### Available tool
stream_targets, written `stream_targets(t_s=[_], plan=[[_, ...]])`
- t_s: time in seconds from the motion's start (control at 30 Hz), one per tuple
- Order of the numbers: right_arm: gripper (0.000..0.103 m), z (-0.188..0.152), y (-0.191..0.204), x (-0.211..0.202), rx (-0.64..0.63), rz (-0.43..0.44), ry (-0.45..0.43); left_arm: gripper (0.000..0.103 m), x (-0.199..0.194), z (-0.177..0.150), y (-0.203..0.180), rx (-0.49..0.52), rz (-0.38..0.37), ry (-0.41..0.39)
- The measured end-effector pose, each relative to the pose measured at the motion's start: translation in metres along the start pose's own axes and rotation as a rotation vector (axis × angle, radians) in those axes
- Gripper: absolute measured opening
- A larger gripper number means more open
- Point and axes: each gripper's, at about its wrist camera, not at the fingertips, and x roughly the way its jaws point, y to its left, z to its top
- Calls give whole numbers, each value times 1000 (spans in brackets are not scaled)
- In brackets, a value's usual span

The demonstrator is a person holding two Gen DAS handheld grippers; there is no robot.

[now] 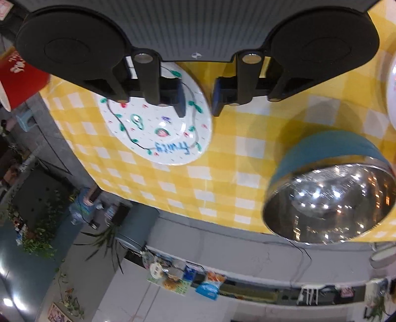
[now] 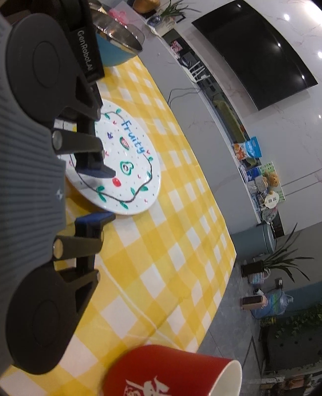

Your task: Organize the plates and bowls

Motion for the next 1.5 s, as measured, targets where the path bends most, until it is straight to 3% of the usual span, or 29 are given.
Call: stream_targets(t_s=[0.33,0.47,0.57,0.67,0.83,0.87,0.9,0.97,1.1,1.23,1.3,1.5], plan=[[12,-2,-1,-13,47,-3,35,19,-16,-7,-1,36,-1,15],[9,-8,1,-22,67,13,54,12,-29,-11,-1,53,-31,26],[0,-14,6,-34,61,16,52,13,-37,-15,1,43,-20,27],[0,-17,12,-42,40,30,57,17,-42,-15,5,45,-4,10],[10,-22,8,-44,37,53,16,48,-49,-8,3,93,28,-48],[19,-22,6,-44,48,56,2,54,-50,-7,3,101,30,-69],[34,-21,5,-43,53,60,-10,57,-49,-5,3,101,27,-83],[45,-19,2,-39,39,63,-34,58,-43,-1,4,87,23,-86],[46,-9,-12,-27,57,54,-50,58,-25,5,5,78,12,-86],[44,3,-26,-10,106,116,-24,58,-7,7,10,60,20,-83],[37,7,-29,-4,116,130,-17,57,-2,5,15,48,11,-78],[32,9,-38,10,160,170,-8,41,8,4,20,48,2,-72]])
